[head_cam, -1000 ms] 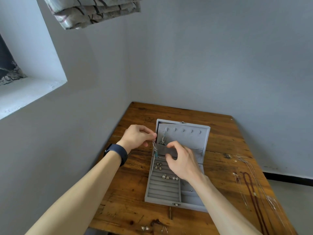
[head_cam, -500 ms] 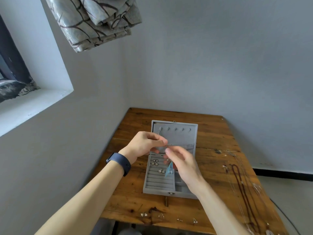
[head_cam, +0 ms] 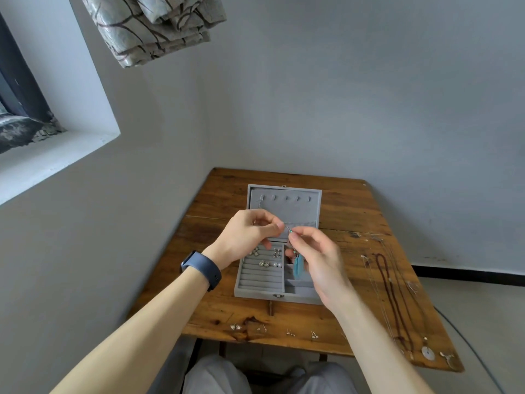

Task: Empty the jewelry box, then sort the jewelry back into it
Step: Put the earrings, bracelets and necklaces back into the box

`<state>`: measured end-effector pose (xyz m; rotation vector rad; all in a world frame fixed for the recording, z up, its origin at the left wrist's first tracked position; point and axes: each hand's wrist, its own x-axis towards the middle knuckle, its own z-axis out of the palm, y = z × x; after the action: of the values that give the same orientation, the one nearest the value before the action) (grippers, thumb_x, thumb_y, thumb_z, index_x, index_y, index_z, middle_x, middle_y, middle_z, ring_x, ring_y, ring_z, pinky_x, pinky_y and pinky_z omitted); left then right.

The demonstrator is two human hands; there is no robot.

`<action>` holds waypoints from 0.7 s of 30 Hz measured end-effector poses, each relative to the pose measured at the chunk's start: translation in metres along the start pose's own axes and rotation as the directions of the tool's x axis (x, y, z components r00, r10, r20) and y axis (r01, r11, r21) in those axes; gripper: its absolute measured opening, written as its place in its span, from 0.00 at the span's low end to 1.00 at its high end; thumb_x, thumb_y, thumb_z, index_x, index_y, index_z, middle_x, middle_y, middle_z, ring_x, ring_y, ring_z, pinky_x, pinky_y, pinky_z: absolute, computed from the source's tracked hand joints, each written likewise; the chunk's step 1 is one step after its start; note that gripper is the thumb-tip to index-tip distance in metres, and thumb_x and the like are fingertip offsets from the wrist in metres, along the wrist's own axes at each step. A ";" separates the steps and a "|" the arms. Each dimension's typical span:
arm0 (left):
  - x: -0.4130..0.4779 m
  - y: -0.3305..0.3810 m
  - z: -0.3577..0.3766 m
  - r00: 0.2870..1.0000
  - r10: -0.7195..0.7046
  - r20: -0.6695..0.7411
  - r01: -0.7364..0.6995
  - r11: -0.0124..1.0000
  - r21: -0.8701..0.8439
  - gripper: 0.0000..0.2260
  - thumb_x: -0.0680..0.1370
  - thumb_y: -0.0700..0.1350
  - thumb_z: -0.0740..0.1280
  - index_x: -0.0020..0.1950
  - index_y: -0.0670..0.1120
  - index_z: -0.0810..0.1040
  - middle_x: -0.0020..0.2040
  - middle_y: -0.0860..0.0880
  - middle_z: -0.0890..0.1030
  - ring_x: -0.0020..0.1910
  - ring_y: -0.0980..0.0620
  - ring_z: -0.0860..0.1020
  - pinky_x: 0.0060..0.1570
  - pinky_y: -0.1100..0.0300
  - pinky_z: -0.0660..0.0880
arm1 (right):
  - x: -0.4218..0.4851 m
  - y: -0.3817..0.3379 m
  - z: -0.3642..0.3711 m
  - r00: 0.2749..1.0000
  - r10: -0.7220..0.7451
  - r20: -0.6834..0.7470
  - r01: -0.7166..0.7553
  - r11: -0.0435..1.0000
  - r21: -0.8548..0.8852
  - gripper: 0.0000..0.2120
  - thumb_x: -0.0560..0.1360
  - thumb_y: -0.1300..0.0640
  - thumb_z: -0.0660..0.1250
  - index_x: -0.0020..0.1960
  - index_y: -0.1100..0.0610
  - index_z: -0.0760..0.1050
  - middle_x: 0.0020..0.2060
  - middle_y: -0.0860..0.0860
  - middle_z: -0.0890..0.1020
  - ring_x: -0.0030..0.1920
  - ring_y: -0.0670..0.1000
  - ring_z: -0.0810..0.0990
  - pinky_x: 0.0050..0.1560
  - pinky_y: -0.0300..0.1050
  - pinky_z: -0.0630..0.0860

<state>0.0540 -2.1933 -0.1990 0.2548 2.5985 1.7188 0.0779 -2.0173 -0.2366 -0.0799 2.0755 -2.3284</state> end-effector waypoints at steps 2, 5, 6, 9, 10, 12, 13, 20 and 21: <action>-0.001 0.003 -0.001 0.999 0.024 0.023 -0.024 1.000 0.004 0.06 0.79 0.47 0.71 0.49 0.45 0.83 0.46 0.49 0.84 0.34 0.56 0.81 0.37 0.70 0.74 | 0.000 -0.001 -0.006 1.000 -0.022 0.008 0.022 0.999 -0.026 0.05 0.78 0.57 0.70 0.53 0.52 0.83 0.45 0.50 0.85 0.43 0.49 0.83 0.43 0.37 0.78; -0.002 0.008 -0.004 0.998 0.021 0.063 -0.023 0.999 0.026 0.05 0.78 0.46 0.71 0.48 0.45 0.83 0.47 0.49 0.84 0.34 0.56 0.81 0.35 0.72 0.71 | 0.000 -0.007 -0.013 0.999 -0.012 0.032 0.014 0.999 -0.046 0.06 0.78 0.59 0.69 0.51 0.51 0.84 0.43 0.48 0.85 0.41 0.49 0.82 0.46 0.45 0.79; -0.001 0.010 -0.005 0.997 0.013 0.080 -0.017 0.999 0.044 0.05 0.78 0.46 0.72 0.48 0.45 0.83 0.47 0.49 0.84 0.34 0.57 0.81 0.33 0.73 0.70 | 0.000 -0.008 -0.014 0.999 -0.027 0.044 0.030 0.997 -0.076 0.06 0.79 0.59 0.69 0.51 0.51 0.84 0.43 0.48 0.85 0.40 0.49 0.82 0.47 0.46 0.80; 0.001 0.015 -0.010 0.989 -0.005 0.151 -0.011 0.994 0.104 0.04 0.78 0.45 0.72 0.48 0.45 0.84 0.43 0.51 0.84 0.35 0.56 0.82 0.32 0.73 0.70 | 0.000 -0.011 -0.013 0.991 -0.092 0.100 0.108 0.981 -0.160 0.06 0.80 0.55 0.67 0.53 0.50 0.83 0.46 0.46 0.85 0.40 0.48 0.82 0.47 0.44 0.80; 0.003 0.017 -0.012 0.986 -0.003 0.169 -0.019 0.991 0.129 0.05 0.78 0.46 0.72 0.47 0.45 0.84 0.42 0.52 0.84 0.36 0.55 0.82 0.33 0.73 0.71 | 0.001 -0.011 -0.013 0.985 -0.118 0.123 0.141 0.969 -0.204 0.06 0.80 0.53 0.67 0.53 0.50 0.83 0.46 0.46 0.85 0.40 0.47 0.82 0.47 0.44 0.80; 0.007 0.019 -0.015 0.984 -0.011 0.177 -0.019 0.986 0.166 0.06 0.77 0.47 0.72 0.47 0.45 0.85 0.41 0.52 0.84 0.37 0.54 0.83 0.33 0.73 0.70 | 0.005 -0.012 -0.013 0.973 -0.163 0.162 0.209 0.920 -0.332 0.05 0.79 0.52 0.69 0.51 0.50 0.83 0.43 0.45 0.85 0.41 0.47 0.84 0.46 0.46 0.81; 0.009 0.018 -0.016 0.984 -0.022 0.174 -0.009 0.985 0.172 0.06 0.77 0.47 0.72 0.46 0.45 0.85 0.40 0.52 0.84 0.37 0.54 0.83 0.32 0.73 0.70 | 0.008 -0.011 -0.013 0.969 -0.176 0.174 0.231 0.894 -0.383 0.04 0.78 0.51 0.69 0.50 0.50 0.83 0.42 0.45 0.85 0.41 0.47 0.84 0.45 0.46 0.81; 0.027 -0.002 -0.010 0.985 -0.078 0.156 0.060 0.991 0.118 0.05 0.78 0.46 0.72 0.49 0.45 0.84 0.43 0.51 0.84 0.36 0.57 0.82 0.32 0.72 0.71 | 0.034 0.004 -0.007 0.938 -0.293 0.184 0.345 0.743 -0.574 0.05 0.80 0.53 0.66 0.46 0.48 0.80 0.36 0.40 0.81 0.41 0.44 0.82 0.39 0.31 0.72; 0.031 -0.008 -0.009 0.987 -0.085 0.137 0.073 0.993 0.092 0.05 0.78 0.46 0.72 0.49 0.45 0.83 0.44 0.51 0.83 0.36 0.56 0.82 0.33 0.71 0.72 | 0.040 0.008 -0.006 0.936 -0.299 0.185 0.350 0.736 -0.579 0.05 0.80 0.53 0.66 0.46 0.48 0.80 0.37 0.40 0.81 0.41 0.44 0.81 0.39 0.31 0.72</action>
<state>0.0212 -2.1997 -0.2007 0.2610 2.5479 1.5072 0.0375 -2.0142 -0.2439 -0.5811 2.8656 -1.6260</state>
